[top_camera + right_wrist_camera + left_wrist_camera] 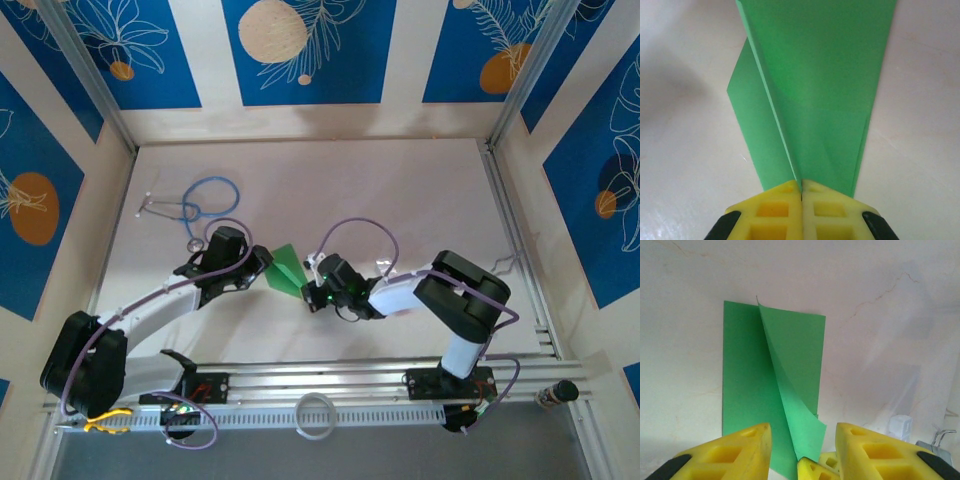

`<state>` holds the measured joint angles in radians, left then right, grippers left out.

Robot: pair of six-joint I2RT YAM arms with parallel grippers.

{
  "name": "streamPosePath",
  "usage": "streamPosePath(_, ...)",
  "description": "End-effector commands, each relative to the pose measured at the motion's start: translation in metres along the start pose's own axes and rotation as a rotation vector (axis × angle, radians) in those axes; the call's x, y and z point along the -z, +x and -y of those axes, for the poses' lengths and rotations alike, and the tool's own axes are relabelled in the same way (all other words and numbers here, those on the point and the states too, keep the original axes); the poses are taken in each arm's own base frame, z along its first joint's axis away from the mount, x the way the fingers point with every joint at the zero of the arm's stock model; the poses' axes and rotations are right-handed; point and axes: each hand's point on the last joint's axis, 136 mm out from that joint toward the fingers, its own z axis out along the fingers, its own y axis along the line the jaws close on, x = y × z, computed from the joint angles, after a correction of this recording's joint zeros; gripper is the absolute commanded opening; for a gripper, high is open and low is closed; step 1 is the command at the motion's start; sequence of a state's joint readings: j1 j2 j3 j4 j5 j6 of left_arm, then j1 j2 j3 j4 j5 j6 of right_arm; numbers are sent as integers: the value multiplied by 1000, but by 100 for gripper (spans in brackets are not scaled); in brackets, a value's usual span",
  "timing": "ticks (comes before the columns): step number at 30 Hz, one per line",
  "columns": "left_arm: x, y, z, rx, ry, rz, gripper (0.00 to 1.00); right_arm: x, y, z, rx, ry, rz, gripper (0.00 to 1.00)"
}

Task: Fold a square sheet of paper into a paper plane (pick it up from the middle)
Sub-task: Fourth fold the wing at the center of the table.

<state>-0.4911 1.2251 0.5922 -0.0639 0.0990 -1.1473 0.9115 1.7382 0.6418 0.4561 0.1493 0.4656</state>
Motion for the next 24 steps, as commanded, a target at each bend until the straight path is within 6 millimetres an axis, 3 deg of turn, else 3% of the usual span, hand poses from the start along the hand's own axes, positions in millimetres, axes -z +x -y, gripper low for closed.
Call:
streamPosePath(1, 0, -4, 2, 8, 8, 13, 37, 6, -1, -11, -72, -93, -8, 5)
streamPosePath(12, -19, 7, 4, -7, 40, -60, 11, 13, -4, -1, -220, -154, -11, 4)
streamPosePath(24, -49, 18, 2, -13, 38, -151, 2, 13, -6, 6, -267, -138, -4, 3)
